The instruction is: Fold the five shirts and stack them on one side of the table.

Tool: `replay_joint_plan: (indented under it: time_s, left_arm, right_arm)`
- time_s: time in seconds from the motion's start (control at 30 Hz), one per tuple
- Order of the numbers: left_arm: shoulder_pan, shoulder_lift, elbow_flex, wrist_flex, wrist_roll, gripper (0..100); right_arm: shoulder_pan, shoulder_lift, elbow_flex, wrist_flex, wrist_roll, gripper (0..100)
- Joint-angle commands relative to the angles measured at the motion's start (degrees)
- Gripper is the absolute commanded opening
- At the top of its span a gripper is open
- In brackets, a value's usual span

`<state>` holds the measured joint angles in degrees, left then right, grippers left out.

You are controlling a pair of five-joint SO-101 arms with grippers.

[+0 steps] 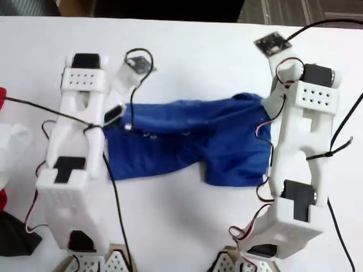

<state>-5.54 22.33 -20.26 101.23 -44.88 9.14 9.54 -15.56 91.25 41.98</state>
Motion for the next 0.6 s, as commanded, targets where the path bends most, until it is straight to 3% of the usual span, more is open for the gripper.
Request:
replay_joint_plan:
  time_s: [0.0,0.37,0.57]
  left_arm:
    - [-0.53,-5.54,5.93,-1.49,-0.70,2]
    - [-0.09,-5.89,21.93,-11.34,-0.70,2]
    - [0.18,-5.45,25.54,-15.74,-0.53,2]
  right_arm:
    - [2.51,-0.57,0.79,2.33,3.25,2.3]
    - [10.86,-0.75,22.07,-7.25,11.52,2.3]
    - [10.95,-0.92,28.13,-8.92,15.21,2.3]
